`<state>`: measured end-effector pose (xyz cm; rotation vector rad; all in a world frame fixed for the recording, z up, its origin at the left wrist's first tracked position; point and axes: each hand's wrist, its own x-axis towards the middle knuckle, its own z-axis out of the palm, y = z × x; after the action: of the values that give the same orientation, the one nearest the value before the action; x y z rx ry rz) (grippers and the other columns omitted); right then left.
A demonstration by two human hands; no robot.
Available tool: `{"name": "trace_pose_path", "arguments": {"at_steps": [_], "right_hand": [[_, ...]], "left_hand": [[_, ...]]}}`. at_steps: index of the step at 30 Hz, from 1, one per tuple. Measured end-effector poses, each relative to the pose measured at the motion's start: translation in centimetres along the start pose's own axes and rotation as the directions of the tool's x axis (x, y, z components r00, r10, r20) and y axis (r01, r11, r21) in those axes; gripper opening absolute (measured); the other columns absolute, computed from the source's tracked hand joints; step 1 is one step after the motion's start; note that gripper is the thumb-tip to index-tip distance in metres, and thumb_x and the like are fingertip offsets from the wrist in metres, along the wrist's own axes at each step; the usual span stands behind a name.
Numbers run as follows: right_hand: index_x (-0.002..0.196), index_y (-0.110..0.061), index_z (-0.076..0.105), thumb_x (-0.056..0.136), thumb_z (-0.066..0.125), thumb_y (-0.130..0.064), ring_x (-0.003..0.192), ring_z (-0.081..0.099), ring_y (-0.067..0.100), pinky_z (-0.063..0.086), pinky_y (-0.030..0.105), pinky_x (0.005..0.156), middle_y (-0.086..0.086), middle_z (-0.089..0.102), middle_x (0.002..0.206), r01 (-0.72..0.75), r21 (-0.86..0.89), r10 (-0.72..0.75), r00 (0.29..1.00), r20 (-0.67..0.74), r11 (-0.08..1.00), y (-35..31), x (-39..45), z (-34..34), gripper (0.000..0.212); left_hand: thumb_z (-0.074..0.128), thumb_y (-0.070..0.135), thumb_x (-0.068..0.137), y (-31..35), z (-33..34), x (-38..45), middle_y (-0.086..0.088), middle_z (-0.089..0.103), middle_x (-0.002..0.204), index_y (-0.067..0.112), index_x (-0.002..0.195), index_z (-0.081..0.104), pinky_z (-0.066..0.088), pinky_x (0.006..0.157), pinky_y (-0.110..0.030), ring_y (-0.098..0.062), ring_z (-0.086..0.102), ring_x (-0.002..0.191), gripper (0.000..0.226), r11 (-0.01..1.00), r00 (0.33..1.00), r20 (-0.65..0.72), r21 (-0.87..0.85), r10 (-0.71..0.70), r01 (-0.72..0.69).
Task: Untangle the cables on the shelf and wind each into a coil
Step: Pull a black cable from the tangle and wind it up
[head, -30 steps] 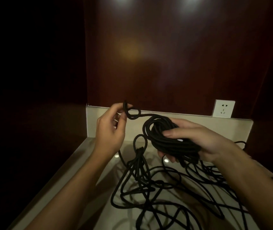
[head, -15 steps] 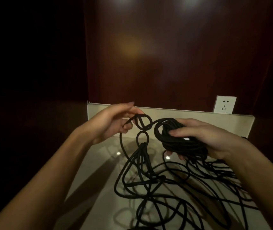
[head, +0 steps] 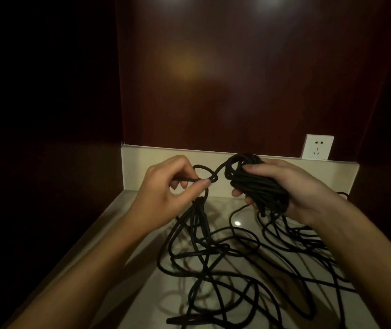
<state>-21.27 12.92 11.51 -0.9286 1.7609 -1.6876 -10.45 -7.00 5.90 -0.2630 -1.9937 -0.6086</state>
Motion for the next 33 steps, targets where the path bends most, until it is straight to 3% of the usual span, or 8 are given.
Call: {"name": "trace_pose_path", "arguments": {"at_steps": [8,14,20,23,25,28,31,33], "right_hand": [[0.12,0.006,0.058,0.093,0.052,-0.019,0.056,0.061,0.017,0.049,0.021,0.048,0.021,0.071,0.082,0.117,0.288,-0.098,0.992,-0.08,0.95,0.8,-0.4,0.1,0.037],[0.092,0.0,0.078,0.06,0.072,-0.029,0.052,0.057,0.012,0.049,0.019,0.046,0.013,0.068,0.078,0.081,0.583,-0.113,0.993,0.018,0.808,0.3,-1.8,0.2,0.044],[0.116,-0.008,0.061,0.09,0.057,-0.019,0.065,0.07,0.02,0.056,0.024,0.055,0.018,0.075,0.09,0.089,0.171,-0.094,0.995,0.021,0.981,1.0,-2.1,3.0,0.029],[0.117,-0.014,0.062,0.097,0.057,-0.018,0.084,0.074,0.022,0.059,0.029,0.064,0.011,0.075,0.101,0.147,0.064,-0.144,0.989,-0.043,0.987,2.1,-1.2,3.8,0.021],[0.112,-0.025,0.062,0.097,0.059,-0.026,0.088,0.073,0.016,0.061,0.035,0.075,0.002,0.075,0.099,0.174,-0.144,-0.194,0.97,-0.144,0.974,2.9,-0.7,4.1,0.015],[0.112,-0.021,0.054,0.098,0.056,-0.029,0.078,0.068,0.014,0.058,0.032,0.069,0.0,0.068,0.089,0.204,-0.539,-0.366,0.907,-0.21,0.817,3.8,-0.5,5.3,0.017],[0.119,-0.014,0.053,0.1,0.048,-0.021,0.085,0.064,0.022,0.048,0.03,0.069,-0.006,0.057,0.088,0.211,-0.823,-0.471,0.879,-0.076,0.528,4.8,-0.5,7.9,0.021],[0.122,-0.009,0.057,0.1,0.04,-0.022,0.099,0.062,0.024,0.048,0.032,0.081,-0.001,0.056,0.098,0.218,-0.829,-0.507,0.857,-0.09,0.515,5.5,-0.3,9.5,0.031]], "left_hand": [[0.074,0.018,0.089,-1.2,2.0,-2.2,0.01,0.056,0.071,0.017,0.075,0.058,0.04,0.063,-0.015,-0.009,0.056,0.069,0.022,0.984,0.994,-0.051,0.15,-0.094,0.1],[0.072,0.03,0.09,-2.7,2.4,-2.3,0.017,0.051,0.063,0.024,0.076,0.055,0.041,0.058,-0.018,-0.005,0.054,0.062,0.023,0.93,0.977,-0.038,0.301,-0.21,0.212],[0.064,0.027,0.093,-1.4,2.5,-0.1,0.008,0.056,0.09,0.024,0.088,0.066,0.041,0.079,-0.031,-0.013,0.053,0.092,0.006,0.858,0.962,0.001,0.452,-0.274,0.244],[0.055,0.028,0.096,2.1,1.7,0.6,0.01,0.065,0.084,0.024,0.095,0.066,0.052,0.068,-0.025,-0.006,0.062,0.076,0.012,0.895,0.868,-0.218,-0.119,-0.447,0.431],[0.055,0.045,0.094,4.8,1.3,0.2,0.009,0.069,0.099,0.02,0.125,0.06,0.056,0.084,-0.03,-0.007,0.067,0.09,0.04,0.672,0.725,-0.098,-0.476,-0.682,0.568],[0.071,0.062,0.079,7.5,1.9,-0.7,0.013,0.064,0.119,0.026,0.152,0.032,0.051,0.091,-0.027,-0.004,0.063,0.107,0.091,0.387,0.582,0.262,-0.534,-0.77,0.752],[0.075,0.056,0.076,7.3,2.9,-0.4,0.012,0.073,0.098,0.025,0.135,0.045,0.052,0.066,-0.019,0.0,0.071,0.086,0.073,0.301,0.543,0.334,-0.56,-0.771,0.772],[0.078,0.054,0.077,6.6,3.0,-0.3,0.002,0.074,0.097,0.02,0.128,0.055,0.052,0.07,-0.028,-0.013,0.073,0.09,0.066,0.249,0.511,0.338,-0.585,-0.79,0.772]]}}
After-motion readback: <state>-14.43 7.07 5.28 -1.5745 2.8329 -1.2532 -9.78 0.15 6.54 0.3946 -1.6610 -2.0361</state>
